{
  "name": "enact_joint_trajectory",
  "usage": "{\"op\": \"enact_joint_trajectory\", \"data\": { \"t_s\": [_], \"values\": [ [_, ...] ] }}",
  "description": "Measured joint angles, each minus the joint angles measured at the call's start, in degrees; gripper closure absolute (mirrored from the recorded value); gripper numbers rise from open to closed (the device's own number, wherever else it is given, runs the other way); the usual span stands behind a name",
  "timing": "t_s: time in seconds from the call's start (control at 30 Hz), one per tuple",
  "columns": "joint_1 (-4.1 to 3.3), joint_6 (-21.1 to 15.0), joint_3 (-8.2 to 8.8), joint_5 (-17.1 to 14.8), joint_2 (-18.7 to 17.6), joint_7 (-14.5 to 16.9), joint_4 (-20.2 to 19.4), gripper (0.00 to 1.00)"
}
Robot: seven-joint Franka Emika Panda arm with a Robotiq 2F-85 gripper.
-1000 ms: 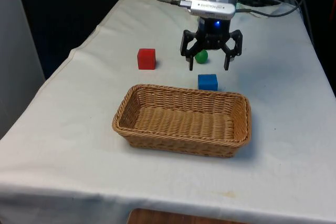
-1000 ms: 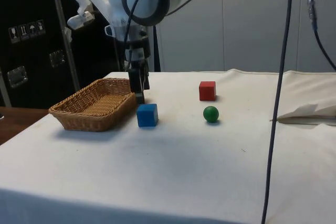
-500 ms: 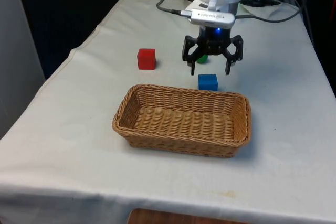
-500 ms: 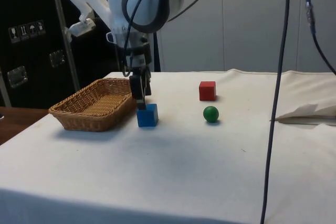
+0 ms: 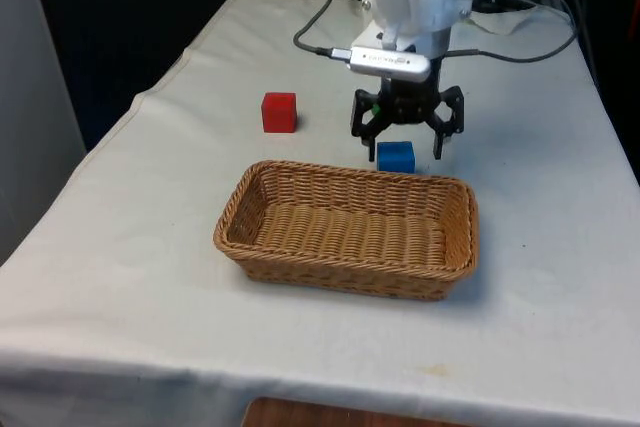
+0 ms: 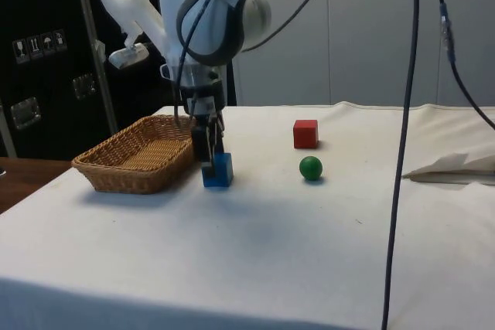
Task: Place all non-red objects into the basket.
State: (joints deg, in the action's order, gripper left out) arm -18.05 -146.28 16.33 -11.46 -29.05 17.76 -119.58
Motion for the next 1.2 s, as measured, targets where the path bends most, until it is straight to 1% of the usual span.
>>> {"op": "enact_joint_trajectory", "data": {
  "t_s": [0.13,0.27,0.47,0.5,0.53,0.57,0.67,0.7,0.73,0.77,1.1,1.2],
  "values": [
    [0.00,-0.17,-0.11,-1.89,-1.03,1.15,0.46,0.00],
    [0.00,-0.23,-0.11,-2.81,-1.49,1.78,0.63,0.00],
    [0.00,-0.23,-0.11,-2.81,-1.66,1.78,0.74,0.00],
    [0.00,-0.23,-0.11,-2.81,-1.66,1.78,0.74,0.03],
    [0.00,-0.23,-0.11,-2.81,-1.66,1.78,0.69,0.10],
    [0.00,-0.23,-0.11,-2.81,-1.66,1.78,0.69,0.19],
    [0.00,-0.23,-0.11,-2.81,-1.66,1.78,0.63,0.54],
    [0.00,-0.23,-0.11,-2.81,-1.66,1.78,0.63,0.71],
    [0.00,-0.23,-0.11,-2.81,-1.66,1.78,0.63,0.90],
    [0.00,-0.23,-0.11,-2.81,-1.66,1.78,0.63,0.98],
    [0.00,-0.23,-0.11,-2.81,-1.66,1.78,0.57,0.97],
    [0.00,-0.17,0.00,-2.81,-1.15,1.60,0.69,0.97]
  ]
}}
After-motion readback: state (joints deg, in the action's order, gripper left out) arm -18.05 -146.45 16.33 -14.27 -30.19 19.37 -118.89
